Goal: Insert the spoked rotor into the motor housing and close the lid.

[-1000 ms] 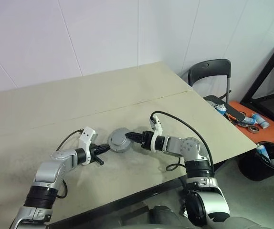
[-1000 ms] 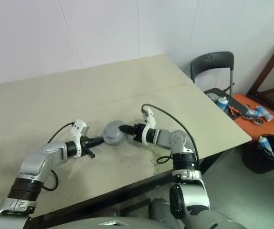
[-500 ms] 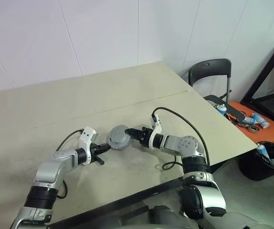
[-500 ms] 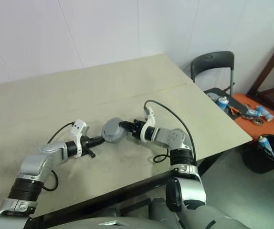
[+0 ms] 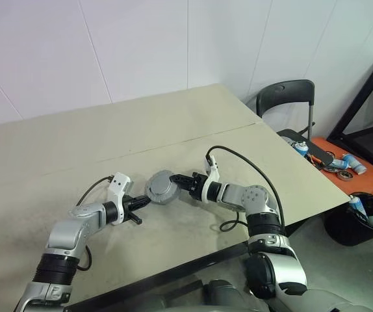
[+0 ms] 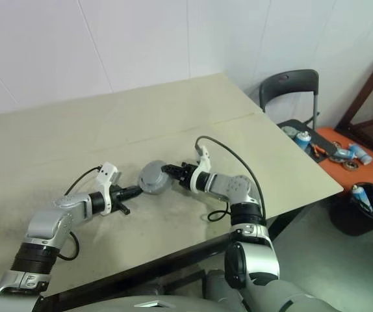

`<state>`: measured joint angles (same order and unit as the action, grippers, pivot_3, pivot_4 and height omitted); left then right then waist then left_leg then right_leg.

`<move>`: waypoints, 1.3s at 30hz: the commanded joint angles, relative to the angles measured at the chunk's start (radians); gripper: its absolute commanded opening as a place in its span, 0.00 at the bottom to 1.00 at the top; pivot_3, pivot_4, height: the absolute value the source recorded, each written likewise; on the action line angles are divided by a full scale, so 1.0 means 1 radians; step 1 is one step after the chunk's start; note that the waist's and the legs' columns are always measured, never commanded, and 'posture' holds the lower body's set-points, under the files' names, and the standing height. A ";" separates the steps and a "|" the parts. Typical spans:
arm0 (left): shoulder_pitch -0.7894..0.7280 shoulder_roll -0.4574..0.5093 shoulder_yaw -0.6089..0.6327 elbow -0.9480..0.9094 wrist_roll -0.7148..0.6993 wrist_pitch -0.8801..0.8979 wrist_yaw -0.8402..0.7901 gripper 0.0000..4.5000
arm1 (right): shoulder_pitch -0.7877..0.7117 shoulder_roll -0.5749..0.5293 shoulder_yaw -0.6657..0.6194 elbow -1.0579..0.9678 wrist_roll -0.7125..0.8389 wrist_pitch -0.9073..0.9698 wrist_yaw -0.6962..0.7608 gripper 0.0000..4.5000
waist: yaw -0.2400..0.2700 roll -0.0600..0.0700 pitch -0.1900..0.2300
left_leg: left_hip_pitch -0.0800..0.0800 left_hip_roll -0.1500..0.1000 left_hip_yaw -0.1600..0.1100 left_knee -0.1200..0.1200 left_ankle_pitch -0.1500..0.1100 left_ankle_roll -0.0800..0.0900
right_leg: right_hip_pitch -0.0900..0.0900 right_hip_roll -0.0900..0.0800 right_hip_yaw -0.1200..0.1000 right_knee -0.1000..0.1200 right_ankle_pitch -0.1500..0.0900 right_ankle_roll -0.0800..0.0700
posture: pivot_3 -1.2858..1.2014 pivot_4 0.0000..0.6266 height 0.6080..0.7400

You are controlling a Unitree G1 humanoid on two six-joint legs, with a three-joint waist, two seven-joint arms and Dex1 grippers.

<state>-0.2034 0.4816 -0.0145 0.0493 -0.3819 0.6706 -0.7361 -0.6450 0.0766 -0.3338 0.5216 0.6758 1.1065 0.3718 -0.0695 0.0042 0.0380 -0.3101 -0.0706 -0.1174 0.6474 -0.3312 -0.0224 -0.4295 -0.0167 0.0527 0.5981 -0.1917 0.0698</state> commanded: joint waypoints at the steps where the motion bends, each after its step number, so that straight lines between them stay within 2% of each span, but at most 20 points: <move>1: -0.009 0.000 0.019 -0.043 -0.017 0.000 -0.002 0.00 | -0.039 0.018 -0.044 0.045 0.028 0.000 -0.047 0.27 | 0.000 0.000 0.000 | 0.000 0.000 0.000 0.000 0.000 0.000 | 0.000 0.000 0.000 0.000 0.000 0.000 | 0.52 0.00 1.00; 6: -0.020 -0.004 0.109 -0.066 -0.093 0.042 0.006 0.00 | -0.073 0.015 -0.139 0.052 0.128 0.024 -0.047 0.27 | 0.001 0.000 0.000 | 0.000 0.000 0.000 0.000 0.000 0.000 | 0.000 0.000 0.000 0.000 0.000 0.000 | 0.52 0.00 1.00; 11: -0.016 -0.005 0.229 -0.133 -0.220 0.119 0.017 0.00 | -0.086 0.019 -0.205 0.041 0.188 0.022 -0.055 0.27 | 0.001 0.000 0.000 | -0.012 -0.001 0.000 0.001 0.000 0.000 | -0.012 -0.001 0.000 0.001 0.001 -0.001 | 0.52 0.00 1.00; 15: -0.056 -0.033 0.411 -0.152 -0.406 0.217 0.095 0.00 | -0.079 0.021 -0.233 0.026 0.222 0.009 -0.048 0.27 | 0.001 -0.001 0.000 | -0.014 -0.001 0.000 0.000 0.000 0.001 | -0.014 -0.003 0.000 0.000 0.001 -0.001 | 0.52 0.00 1.00; 20: -0.116 -0.073 0.575 -0.086 -0.571 0.281 0.220 0.00 | -0.101 0.062 -0.231 -0.013 0.266 0.008 -0.061 0.27 | -0.001 -0.001 0.000 | -0.013 -0.001 0.000 0.001 0.000 0.001 | -0.014 -0.002 0.000 0.001 0.001 -0.001 | 0.52 0.00 1.00; 24: -0.081 -0.084 0.597 -0.092 -0.688 0.396 0.266 0.00 | -0.148 0.078 -0.230 -0.032 0.309 0.001 -0.076 0.27 | 0.000 -0.001 0.000 | -0.013 -0.002 0.000 0.001 0.000 0.001 | -0.014 -0.002 0.000 0.001 0.001 -0.001 | 0.52 0.00 1.00; 27: -0.014 -0.111 0.585 -0.140 -0.716 0.402 0.285 0.00 | -0.197 0.086 -0.229 -0.044 0.344 -0.002 -0.092 0.27 | -0.002 -0.001 0.000 | -0.013 -0.002 0.000 0.001 0.000 0.001 | -0.014 -0.003 0.000 0.001 0.001 -0.001 | 0.52 0.00 1.00; 33: 0.025 -0.185 0.627 -0.182 -0.822 0.360 0.359 0.42 | -0.264 0.076 -0.216 -0.011 0.380 -0.015 -0.106 0.27 | 0.004 -0.001 -0.001 | -0.013 -0.002 -0.001 0.001 0.000 0.000 | -0.014 -0.002 0.000 0.002 0.001 -0.001 | 0.52 0.00 1.00; 39: 0.023 -0.221 0.579 -0.295 -0.957 0.350 0.427 0.86 | -0.272 0.076 -0.193 0.012 0.381 -0.017 -0.108 0.27 | 0.001 -0.001 -0.001 | -0.013 -0.002 0.000 0.001 0.000 0.000 | -0.013 -0.003 0.000 0.001 0.001 -0.001 | 0.52 0.00 1.00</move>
<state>-0.1617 0.2617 0.5742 -0.1785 -1.2691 1.0336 -0.3201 -0.8483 0.1159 -0.5321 0.5575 1.0070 1.0989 0.2471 -0.0685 0.0029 0.0375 -0.3238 -0.0727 -0.1175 0.6489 -0.3310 -0.0228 -0.4429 -0.0194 0.0531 0.5993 -0.1905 0.0686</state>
